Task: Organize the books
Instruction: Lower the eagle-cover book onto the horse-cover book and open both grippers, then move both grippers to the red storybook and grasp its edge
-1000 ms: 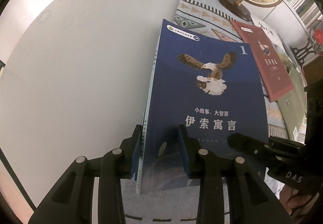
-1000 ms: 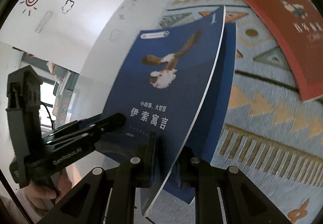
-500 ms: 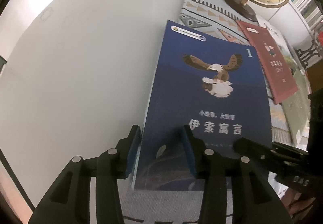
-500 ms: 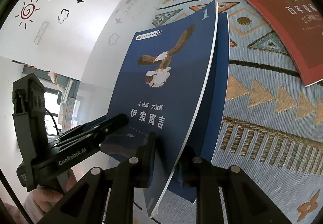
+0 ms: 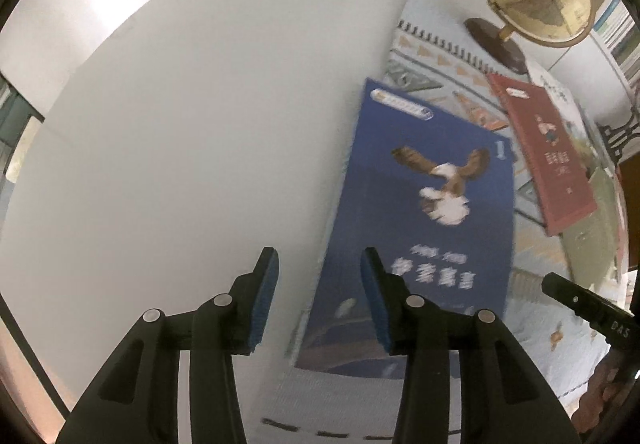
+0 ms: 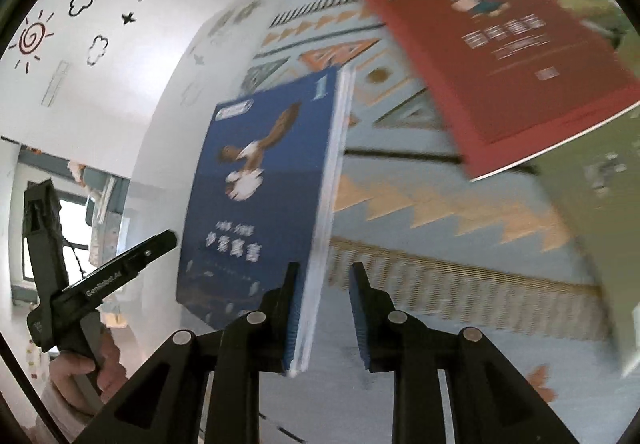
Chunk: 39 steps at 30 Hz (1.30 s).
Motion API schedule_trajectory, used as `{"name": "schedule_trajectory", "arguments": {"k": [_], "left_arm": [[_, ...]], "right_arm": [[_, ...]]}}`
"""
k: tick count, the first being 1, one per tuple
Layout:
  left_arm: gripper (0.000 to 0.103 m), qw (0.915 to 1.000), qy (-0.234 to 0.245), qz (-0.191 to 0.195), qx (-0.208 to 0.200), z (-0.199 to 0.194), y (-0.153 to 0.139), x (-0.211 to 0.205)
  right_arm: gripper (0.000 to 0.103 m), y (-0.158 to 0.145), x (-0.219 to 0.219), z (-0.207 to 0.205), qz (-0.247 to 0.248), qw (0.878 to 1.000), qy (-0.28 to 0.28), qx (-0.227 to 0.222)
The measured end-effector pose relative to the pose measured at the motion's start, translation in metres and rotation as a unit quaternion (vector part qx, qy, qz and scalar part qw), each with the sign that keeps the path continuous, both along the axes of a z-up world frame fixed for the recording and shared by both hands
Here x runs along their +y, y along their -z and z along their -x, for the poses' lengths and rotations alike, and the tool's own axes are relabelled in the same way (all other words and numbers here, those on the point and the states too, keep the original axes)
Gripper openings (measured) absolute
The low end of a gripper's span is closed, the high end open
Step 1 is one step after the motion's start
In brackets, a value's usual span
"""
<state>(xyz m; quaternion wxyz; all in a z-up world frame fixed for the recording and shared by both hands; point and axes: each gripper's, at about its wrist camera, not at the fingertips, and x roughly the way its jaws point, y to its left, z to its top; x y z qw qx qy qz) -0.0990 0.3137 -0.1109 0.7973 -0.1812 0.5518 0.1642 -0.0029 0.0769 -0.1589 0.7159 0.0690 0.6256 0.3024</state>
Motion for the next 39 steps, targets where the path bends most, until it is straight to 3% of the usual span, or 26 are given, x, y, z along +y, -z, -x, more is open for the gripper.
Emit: {"name": "schedule_trajectory", "arguments": {"k": [9, 15, 18, 25, 29, 31, 34, 36, 38, 39], "left_arm": [[0.042, 0.9981, 0.045, 0.036, -0.021, -0.049, -0.01, -0.067], [0.044, 0.9926, 0.113, 0.04, -0.019, -0.099, -0.006, -0.135], [0.045, 0.9908, 0.125, 0.05, -0.016, -0.119, -0.002, -0.158], [0.049, 0.9929, 0.11, 0.044, -0.013, -0.168, 0.021, -0.188], [0.051, 0.9957, 0.072, 0.058, -0.006, -0.183, 0.036, -0.185], [0.062, 0.996, 0.064, 0.06, -0.018, -0.184, 0.035, -0.184], [0.067, 0.9952, 0.067, 0.069, -0.019, -0.188, 0.038, -0.187], [0.069, 0.9945, 0.075, 0.068, -0.027, -0.189, 0.038, -0.19], [0.069, 0.9939, 0.089, 0.06, -0.025, -0.189, 0.038, -0.195], [0.072, 0.9932, 0.096, 0.061, -0.024, -0.191, 0.039, -0.197]], "right_arm": [[0.023, -0.015, -0.087, -0.029, 0.026, 0.997, 0.065, -0.031], [0.023, -0.032, -0.132, -0.058, 0.034, 0.995, 0.081, -0.057], [0.023, -0.039, -0.146, -0.08, 0.034, 0.994, 0.082, -0.071], [0.023, -0.036, -0.159, -0.139, 0.021, 0.993, 0.074, -0.092], [0.024, -0.026, -0.15, -0.174, 0.03, 0.993, 0.058, -0.102], [0.024, -0.017, -0.146, -0.187, 0.03, 0.994, 0.054, -0.092], [0.024, -0.004, -0.138, -0.2, 0.051, 0.994, 0.04, -0.084], [0.03, -0.003, -0.136, -0.202, 0.045, 0.994, 0.039, -0.09], [0.052, -0.003, -0.133, -0.203, 0.026, 0.996, 0.033, -0.082], [0.054, -0.002, -0.131, -0.203, 0.01, 0.997, 0.028, -0.076]]}}
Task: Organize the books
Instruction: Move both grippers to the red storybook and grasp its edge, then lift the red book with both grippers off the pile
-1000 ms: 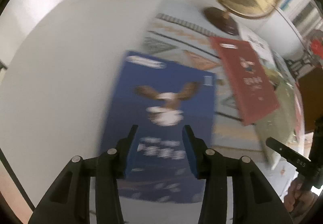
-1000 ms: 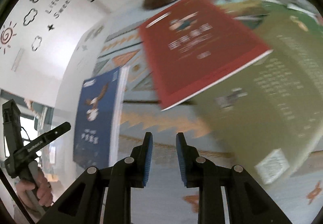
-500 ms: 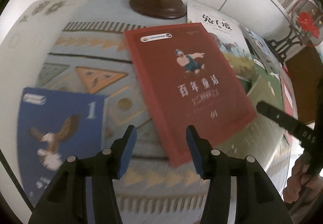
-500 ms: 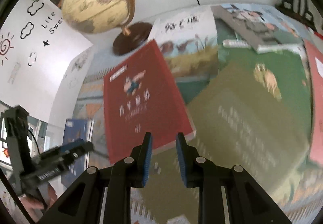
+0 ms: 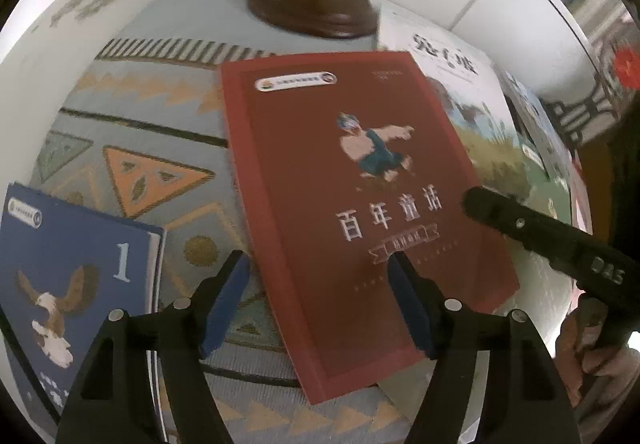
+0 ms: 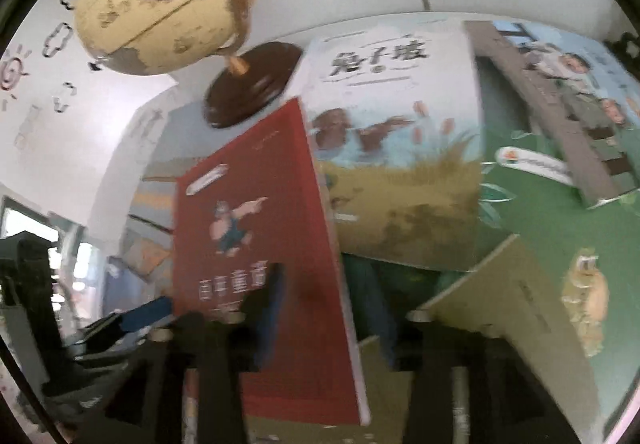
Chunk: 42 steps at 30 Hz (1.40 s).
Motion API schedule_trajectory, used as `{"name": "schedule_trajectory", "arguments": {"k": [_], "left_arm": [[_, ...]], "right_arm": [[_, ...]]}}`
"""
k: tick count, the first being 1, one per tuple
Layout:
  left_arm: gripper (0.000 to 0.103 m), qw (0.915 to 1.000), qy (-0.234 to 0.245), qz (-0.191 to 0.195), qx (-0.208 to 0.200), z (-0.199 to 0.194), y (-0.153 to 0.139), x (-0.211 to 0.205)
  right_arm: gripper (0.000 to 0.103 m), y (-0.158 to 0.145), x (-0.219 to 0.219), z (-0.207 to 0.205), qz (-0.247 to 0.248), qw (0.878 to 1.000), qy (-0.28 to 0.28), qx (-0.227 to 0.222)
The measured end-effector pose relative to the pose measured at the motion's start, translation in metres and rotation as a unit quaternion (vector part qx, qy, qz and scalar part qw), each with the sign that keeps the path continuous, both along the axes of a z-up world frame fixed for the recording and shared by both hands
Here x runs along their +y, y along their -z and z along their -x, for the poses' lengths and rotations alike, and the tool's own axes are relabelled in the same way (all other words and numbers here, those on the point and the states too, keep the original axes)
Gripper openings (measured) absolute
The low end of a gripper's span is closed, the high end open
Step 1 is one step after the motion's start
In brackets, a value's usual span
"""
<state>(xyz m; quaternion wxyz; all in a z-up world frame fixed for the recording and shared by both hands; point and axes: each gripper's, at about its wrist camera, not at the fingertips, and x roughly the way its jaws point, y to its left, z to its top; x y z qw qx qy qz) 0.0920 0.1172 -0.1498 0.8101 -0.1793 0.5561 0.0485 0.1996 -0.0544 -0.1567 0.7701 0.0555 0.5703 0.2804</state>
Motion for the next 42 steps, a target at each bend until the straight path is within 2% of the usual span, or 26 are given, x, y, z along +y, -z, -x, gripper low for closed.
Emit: {"name": "schedule_trajectory", "arguments": {"k": [2, 5, 8, 10, 16, 28, 32, 35, 39, 42], "left_arm": [[0.072, 1.0, 0.007, -0.007, 0.002, 0.003, 0.0, -0.001], [0.073, 0.9996, 0.004, 0.027, -0.004, 0.01, 0.0, 0.007], [0.073, 0.9978, 0.012, 0.066, -0.002, 0.02, -0.001, 0.008], [0.073, 0.9974, 0.026, 0.068, 0.002, 0.027, -0.002, 0.001], [0.073, 0.9953, 0.058, 0.078, 0.011, 0.049, -0.004, -0.033], [0.073, 0.9851, 0.143, 0.09, 0.033, 0.085, -0.007, -0.111], [0.073, 0.9838, 0.151, 0.089, 0.037, 0.086, -0.004, -0.123], [0.073, 0.9853, 0.14, 0.09, 0.039, 0.086, -0.002, -0.119], [0.073, 0.9893, 0.116, 0.082, 0.037, 0.082, -0.002, -0.11], [0.075, 0.9898, 0.119, 0.073, 0.031, 0.08, -0.002, -0.114]], "right_arm": [[0.058, 0.002, 0.005, 0.004, -0.024, 0.999, -0.02, 0.025], [0.058, -0.002, 0.006, 0.013, -0.031, 0.998, -0.043, 0.028], [0.057, -0.015, -0.012, 0.021, -0.109, 0.992, -0.044, 0.041], [0.056, -0.025, -0.02, 0.031, -0.136, 0.989, -0.05, 0.042], [0.056, -0.031, -0.048, 0.074, -0.104, 0.993, -0.044, 0.038], [0.056, -0.012, -0.145, 0.152, -0.056, 0.994, 0.059, 0.067], [0.055, -0.005, -0.164, 0.16, -0.041, 0.994, 0.074, 0.07], [0.055, 0.0, -0.167, 0.158, -0.037, 0.994, 0.075, 0.07], [0.055, 0.001, -0.162, 0.153, -0.03, 0.996, 0.069, 0.047], [0.055, 0.003, -0.162, 0.151, -0.034, 0.996, 0.068, 0.041]]}}
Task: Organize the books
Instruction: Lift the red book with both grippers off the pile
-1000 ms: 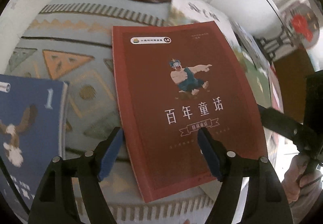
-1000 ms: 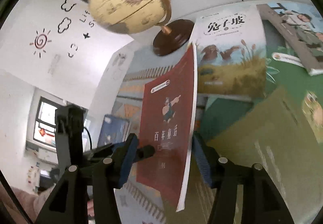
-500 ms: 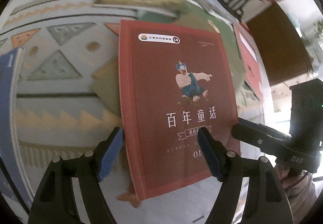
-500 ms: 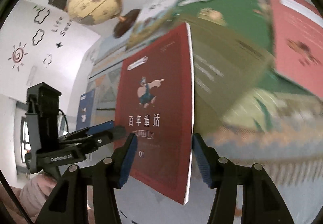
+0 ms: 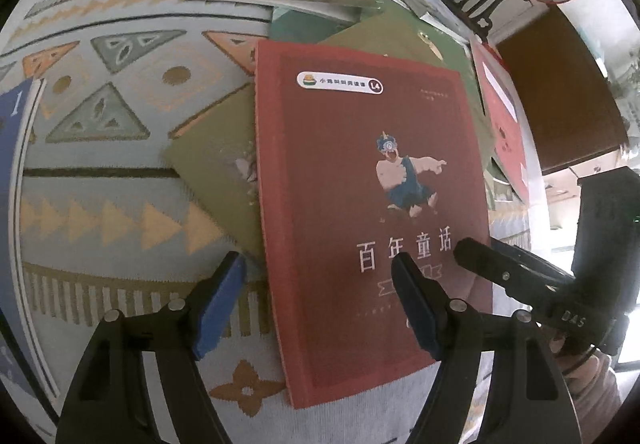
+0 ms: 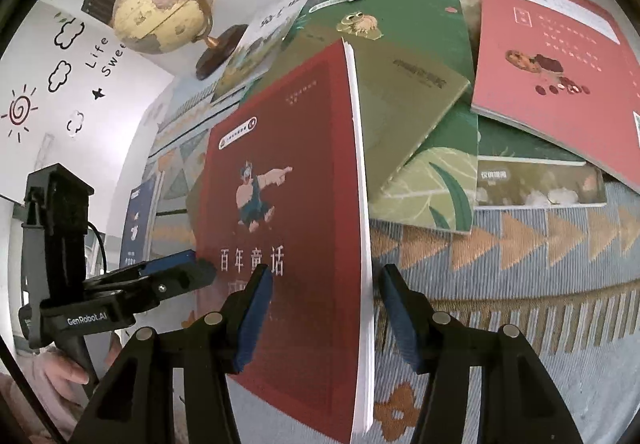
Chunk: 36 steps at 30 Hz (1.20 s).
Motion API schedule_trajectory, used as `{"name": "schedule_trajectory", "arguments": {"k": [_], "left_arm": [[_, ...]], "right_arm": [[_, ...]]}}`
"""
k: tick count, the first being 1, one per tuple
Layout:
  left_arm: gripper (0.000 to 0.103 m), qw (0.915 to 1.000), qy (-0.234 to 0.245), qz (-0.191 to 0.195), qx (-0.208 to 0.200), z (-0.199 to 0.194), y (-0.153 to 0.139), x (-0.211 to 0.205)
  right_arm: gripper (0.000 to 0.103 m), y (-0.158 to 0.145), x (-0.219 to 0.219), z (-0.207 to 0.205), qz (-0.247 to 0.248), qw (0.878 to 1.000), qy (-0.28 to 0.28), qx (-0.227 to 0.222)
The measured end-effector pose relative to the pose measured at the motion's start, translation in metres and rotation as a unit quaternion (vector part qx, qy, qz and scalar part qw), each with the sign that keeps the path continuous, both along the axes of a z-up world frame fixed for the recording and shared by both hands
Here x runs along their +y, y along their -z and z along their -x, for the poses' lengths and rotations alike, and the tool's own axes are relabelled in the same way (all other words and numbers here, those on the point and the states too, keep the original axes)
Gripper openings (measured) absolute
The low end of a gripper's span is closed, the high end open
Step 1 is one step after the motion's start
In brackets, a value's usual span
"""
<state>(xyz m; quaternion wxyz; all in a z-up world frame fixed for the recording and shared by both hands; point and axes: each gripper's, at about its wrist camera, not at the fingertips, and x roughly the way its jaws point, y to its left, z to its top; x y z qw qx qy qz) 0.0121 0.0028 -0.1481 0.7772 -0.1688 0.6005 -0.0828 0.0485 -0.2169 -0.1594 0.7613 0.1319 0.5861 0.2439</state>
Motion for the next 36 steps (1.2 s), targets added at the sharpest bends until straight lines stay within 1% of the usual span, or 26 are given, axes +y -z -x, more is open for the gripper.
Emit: {"name": "schedule_trajectory", "arguments": {"k": [1, 2, 3, 5, 7, 8, 9, 11, 12, 14, 16, 20, 23, 28, 36], "left_arm": [[0.08, 1.0, 0.003, -0.005, -0.003, -0.001, 0.0, -0.004], [0.083, 0.9999, 0.007, -0.009, -0.005, -0.001, 0.001, -0.008], [0.084, 0.9999, 0.008, -0.014, -0.005, -0.002, 0.001, -0.011], [0.084, 0.9997, 0.011, -0.021, -0.004, -0.002, 0.001, -0.014], [0.084, 1.0, 0.005, -0.006, 0.0, -0.002, 0.0, -0.009], [0.081, 1.0, -0.004, 0.005, 0.003, -0.002, 0.0, -0.005], [0.078, 0.9997, -0.014, 0.019, 0.005, -0.001, -0.001, 0.0], [0.065, 0.9985, -0.033, 0.043, 0.002, 0.002, -0.005, 0.01], [0.062, 0.9982, -0.035, 0.049, -0.005, 0.005, -0.01, 0.014], [0.053, 0.9985, -0.025, 0.045, -0.019, 0.009, -0.021, 0.015], [0.05, 0.9987, -0.015, 0.039, -0.029, 0.011, -0.029, 0.012], [0.049, 0.998, 0.003, 0.02, -0.061, 0.018, -0.051, 0.003], [0.049, 0.9971, 0.018, 0.001, -0.074, 0.019, -0.062, -0.003], [0.049, 0.9961, 0.028, -0.007, -0.083, 0.016, -0.073, -0.003], [0.049, 0.9946, 0.04, -0.012, -0.095, 0.014, -0.087, 0.002]], "right_arm": [[0.055, 0.0, -0.001, -0.001, -0.002, 1.0, 0.0, 0.0], [0.053, 0.001, -0.002, 0.0, -0.004, 1.0, -0.001, 0.0], [0.05, 0.001, -0.002, 0.001, 0.0, 1.0, -0.002, -0.001], [0.035, 0.0, -0.002, 0.002, 0.02, 1.0, -0.007, -0.008], [0.032, -0.001, 0.0, 0.004, 0.023, 1.0, -0.015, -0.006], [0.029, -0.002, 0.002, 0.006, 0.028, 0.999, -0.016, -0.008], [0.029, -0.004, 0.005, 0.008, 0.031, 0.999, -0.021, -0.01], [0.027, -0.009, 0.01, 0.013, 0.049, 0.998, -0.024, -0.022], [0.025, -0.01, 0.011, 0.013, 0.055, 0.998, -0.023, -0.026], [0.02, -0.015, 0.008, 0.016, 0.059, 0.998, -0.013, -0.033], [0.016, -0.02, 0.004, 0.018, 0.046, 0.998, -0.004, -0.035], [0.014, -0.032, 0.008, 0.024, 0.054, 0.997, -0.009, -0.054], [0.014, -0.042, 0.01, 0.03, 0.051, 0.996, -0.004, -0.068], [0.014, -0.061, 0.008, 0.037, 0.046, 0.995, 0.008, -0.084], [0.014, -0.088, 0.019, 0.048, 0.04, 0.994, 0.015, -0.105]]}}
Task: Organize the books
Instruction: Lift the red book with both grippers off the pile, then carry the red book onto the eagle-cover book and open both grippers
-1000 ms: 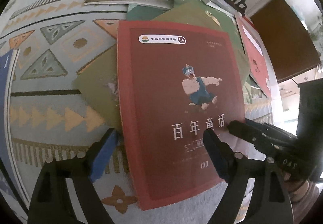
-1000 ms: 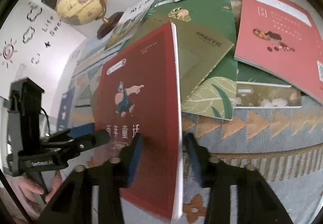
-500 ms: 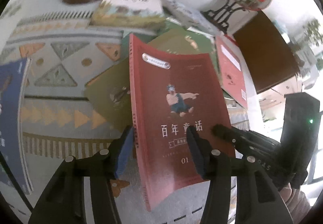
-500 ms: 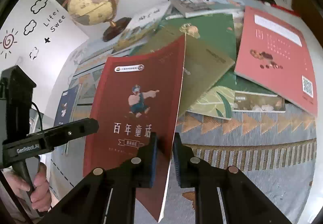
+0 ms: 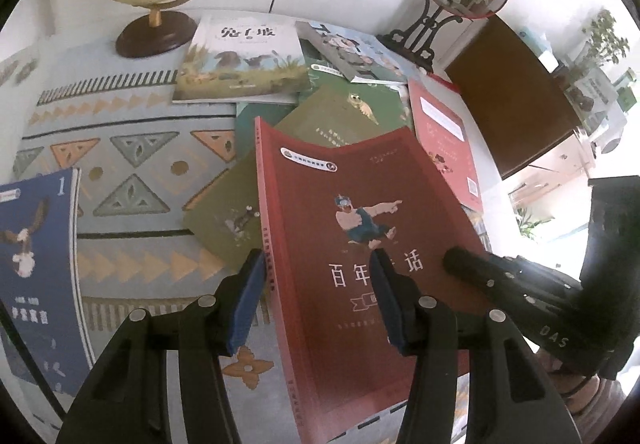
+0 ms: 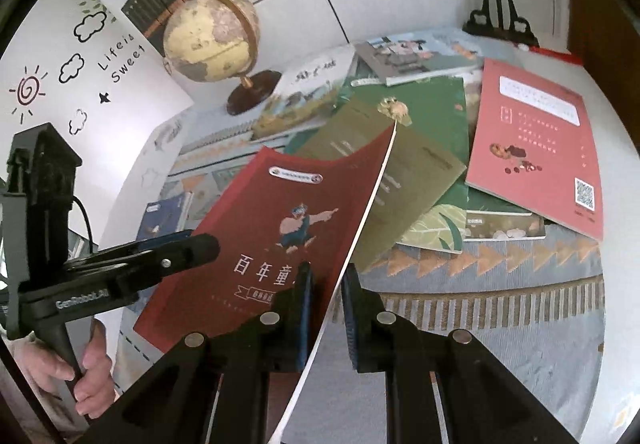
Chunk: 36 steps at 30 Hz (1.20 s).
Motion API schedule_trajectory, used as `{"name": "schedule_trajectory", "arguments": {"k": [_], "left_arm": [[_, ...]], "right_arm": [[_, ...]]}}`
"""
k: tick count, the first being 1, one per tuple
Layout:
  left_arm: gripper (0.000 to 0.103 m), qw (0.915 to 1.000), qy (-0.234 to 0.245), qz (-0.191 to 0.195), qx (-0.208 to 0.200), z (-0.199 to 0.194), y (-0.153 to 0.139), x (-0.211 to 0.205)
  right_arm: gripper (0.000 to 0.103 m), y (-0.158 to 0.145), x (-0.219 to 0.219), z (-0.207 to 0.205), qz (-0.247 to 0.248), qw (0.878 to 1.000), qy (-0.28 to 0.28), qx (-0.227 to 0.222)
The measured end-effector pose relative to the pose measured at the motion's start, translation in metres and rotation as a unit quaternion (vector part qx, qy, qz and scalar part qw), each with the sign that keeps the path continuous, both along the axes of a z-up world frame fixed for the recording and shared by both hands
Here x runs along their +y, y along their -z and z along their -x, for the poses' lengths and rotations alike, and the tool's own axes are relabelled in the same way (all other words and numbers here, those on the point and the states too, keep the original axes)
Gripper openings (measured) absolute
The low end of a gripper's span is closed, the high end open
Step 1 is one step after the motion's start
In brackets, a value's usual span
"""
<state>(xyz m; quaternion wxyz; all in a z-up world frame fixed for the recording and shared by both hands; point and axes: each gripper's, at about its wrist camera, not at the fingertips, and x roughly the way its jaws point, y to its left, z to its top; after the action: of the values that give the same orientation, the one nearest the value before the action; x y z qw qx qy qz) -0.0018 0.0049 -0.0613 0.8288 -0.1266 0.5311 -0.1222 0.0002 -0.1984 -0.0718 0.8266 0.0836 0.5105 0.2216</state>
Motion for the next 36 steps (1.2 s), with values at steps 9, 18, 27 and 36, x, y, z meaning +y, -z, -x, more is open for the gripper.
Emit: {"name": "schedule_trajectory", "arguments": {"k": [9, 18, 27, 36], "left_arm": [[0.049, 0.9994, 0.021, -0.019, -0.019, 0.005, -0.014, 0.012], [0.049, 0.9989, 0.011, -0.03, -0.034, 0.01, -0.033, 0.046], [0.049, 0.998, -0.01, -0.038, -0.049, 0.02, -0.044, 0.089], [0.049, 0.9966, -0.046, -0.04, -0.056, 0.03, -0.049, 0.136]], "right_arm": [[0.014, -0.025, 0.021, 0.004, 0.006, 0.999, 0.006, -0.034], [0.014, -0.046, 0.055, 0.012, 0.01, 0.998, 0.003, -0.065], [0.014, -0.061, 0.1, 0.018, 0.003, 0.996, -0.015, -0.091], [0.014, -0.068, 0.145, 0.021, -0.009, 0.994, -0.038, -0.106]]}}
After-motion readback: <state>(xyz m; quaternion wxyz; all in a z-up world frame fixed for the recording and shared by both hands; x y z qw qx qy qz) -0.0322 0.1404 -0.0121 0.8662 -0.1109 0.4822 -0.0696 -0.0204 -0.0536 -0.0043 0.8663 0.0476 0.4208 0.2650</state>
